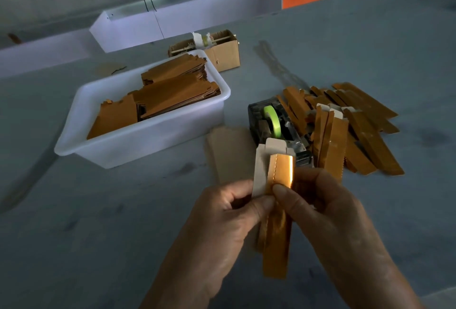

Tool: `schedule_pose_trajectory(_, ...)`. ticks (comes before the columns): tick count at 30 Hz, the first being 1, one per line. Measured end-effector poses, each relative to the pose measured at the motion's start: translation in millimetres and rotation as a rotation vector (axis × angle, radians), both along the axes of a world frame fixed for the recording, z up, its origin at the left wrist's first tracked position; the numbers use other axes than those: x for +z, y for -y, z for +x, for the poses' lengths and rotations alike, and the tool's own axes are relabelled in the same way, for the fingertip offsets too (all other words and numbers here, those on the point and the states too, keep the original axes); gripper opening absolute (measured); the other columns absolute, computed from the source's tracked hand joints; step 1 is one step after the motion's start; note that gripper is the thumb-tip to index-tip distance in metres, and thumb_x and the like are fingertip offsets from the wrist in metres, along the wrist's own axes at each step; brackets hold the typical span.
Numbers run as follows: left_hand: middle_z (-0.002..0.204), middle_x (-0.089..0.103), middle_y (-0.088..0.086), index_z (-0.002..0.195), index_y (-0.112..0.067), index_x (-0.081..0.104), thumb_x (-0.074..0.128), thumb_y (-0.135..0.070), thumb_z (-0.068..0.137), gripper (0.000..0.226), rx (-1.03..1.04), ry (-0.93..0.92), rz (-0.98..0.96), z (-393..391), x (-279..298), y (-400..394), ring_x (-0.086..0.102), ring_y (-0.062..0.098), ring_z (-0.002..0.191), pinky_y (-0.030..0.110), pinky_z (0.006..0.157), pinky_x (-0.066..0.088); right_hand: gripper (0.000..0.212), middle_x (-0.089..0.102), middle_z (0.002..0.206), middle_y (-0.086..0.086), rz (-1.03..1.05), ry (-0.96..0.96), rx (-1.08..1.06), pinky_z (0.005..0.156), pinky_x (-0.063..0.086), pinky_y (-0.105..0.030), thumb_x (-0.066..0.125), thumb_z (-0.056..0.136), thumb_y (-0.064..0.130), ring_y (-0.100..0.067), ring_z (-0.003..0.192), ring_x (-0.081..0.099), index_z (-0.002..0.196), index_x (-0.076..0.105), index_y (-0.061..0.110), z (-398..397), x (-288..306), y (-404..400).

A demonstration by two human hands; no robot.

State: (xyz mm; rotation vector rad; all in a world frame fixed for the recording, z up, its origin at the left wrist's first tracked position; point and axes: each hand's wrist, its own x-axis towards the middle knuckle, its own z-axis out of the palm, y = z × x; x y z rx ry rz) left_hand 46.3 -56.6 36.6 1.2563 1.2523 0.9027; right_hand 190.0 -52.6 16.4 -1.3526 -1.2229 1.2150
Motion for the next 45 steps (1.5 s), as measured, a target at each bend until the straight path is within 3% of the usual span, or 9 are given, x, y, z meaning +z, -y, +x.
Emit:
schedule_pose_trajectory(4,0.084,0.075,-0.001,0.09,-0.024,0.069,0.069,-0.037,0.066,0.028,0.063,-0.011,-0.042,0.4,-2.3,-1.7,0.072,0.012,0.078,0.018,0.064,0.048,0.022,0.071,0.077,-0.006,-0.142,-0.325,0.108,0.071,0.055,-0.033,0.063,0.065,0.032,-0.021,0.075,0.069,0.082,0.072,0.02,-0.1,-0.2,-0.6)
schedule_pose_trajectory(15,0.067,0.071,-0.01,0.075,-0.025,0.073,0.08,-0.018,0.073,0.01,0.375,-0.168,0.164,13.2,-10.8,4.9,0.065,-0.001,0.061,0.009,0.052,0.046,0.025,0.071,0.076,-0.011,-0.119,-0.286,-0.014,0.071,0.056,-0.037,0.063,0.061,0.033,-0.025,0.075,0.07,0.082,0.068,0.019,-1.7,-4.3,-2.0)
schedule_pose_trajectory(19,0.065,0.063,-0.008,0.073,-0.03,0.067,0.081,-0.011,0.072,0.024,0.434,-0.606,0.513,21.3,-12.5,8.0,0.062,0.002,0.063,0.013,0.056,0.045,0.025,0.071,0.072,-0.012,-0.092,-0.301,-0.05,0.069,0.057,-0.035,0.065,0.064,0.029,-0.024,0.071,0.07,0.085,0.069,0.016,-6.3,-4.4,-1.5)
schedule_pose_trajectory(22,0.069,0.058,0.003,0.084,-0.015,0.074,0.076,-0.005,0.07,0.017,0.401,-1.031,0.755,31.5,-16.6,12.1,0.061,0.023,0.064,0.028,0.058,0.042,0.025,0.072,0.072,-0.009,-0.073,-0.344,-0.038,0.062,0.057,-0.027,0.064,0.064,0.027,-0.021,0.069,0.071,0.085,0.07,0.014,-9.2,-0.5,-1.4)
schedule_pose_trajectory(26,0.07,0.061,0.009,0.095,-0.002,0.076,0.056,-0.005,0.071,0.031,0.318,-1.302,0.792,40.9,-21.9,18.0,0.059,0.027,0.065,0.031,0.052,0.048,0.022,0.072,0.07,-0.005,-0.095,-0.389,-0.043,0.054,0.053,-0.018,0.063,0.065,0.025,-0.014,0.065,0.07,0.082,0.07,0.013,-9.8,2.1,0.5)
schedule_pose_trajectory(32,0.069,0.055,-0.002,0.089,-0.02,0.077,0.047,-0.024,0.078,0.032,0.252,-1.135,0.584,40.8,-25.6,25.9,0.051,0.013,0.062,0.007,0.043,0.015,0.028,0.072,0.077,-0.004,-0.115,-0.318,-0.058,0.068,0.058,-0.033,0.069,0.059,0.044,-0.019,0.076,0.07,0.079,0.071,0.026,-15.6,-6.3,4.3)
schedule_pose_trajectory(36,0.08,0.062,-0.005,0.087,-0.031,0.072,0.075,-0.012,0.075,0.022,0.362,-0.651,0.539,21.8,-28.2,21.9,0.064,0.011,0.07,0.023,0.054,0.051,0.016,0.071,0.074,-0.004,-0.081,-0.292,-0.061,0.081,0.054,-0.049,0.064,0.067,0.034,-0.024,0.078,0.068,0.079,0.071,0.026,-18.9,-8.7,1.5)
schedule_pose_trajectory(40,0.064,0.069,-0.001,0.077,-0.029,0.071,0.082,-0.034,0.062,0.02,0.292,0.012,-0.04,6.2,-17.6,9.6,0.065,0.011,0.055,0.026,0.048,0.05,0.024,0.068,0.074,0.001,-0.03,-0.289,-0.031,0.077,0.055,-0.035,0.06,0.063,0.045,-0.02,0.08,0.066,0.079,0.07,0.028,-17.7,-1.8,0.4)
schedule_pose_trajectory(45,0.05,0.06,-0.009,0.073,-0.028,0.075,0.069,-0.038,0.061,0.018,0.202,0.035,-0.046,2.4,-5.8,2.6,0.048,-0.002,0.038,0.009,0.038,0.034,0.031,0.065,0.086,0.004,0.014,-0.1,-0.084,0.066,0.046,-0.018,0.058,0.059,0.05,-0.002,0.08,0.061,0.075,0.069,0.026,-13.5,6.1,-3.3)
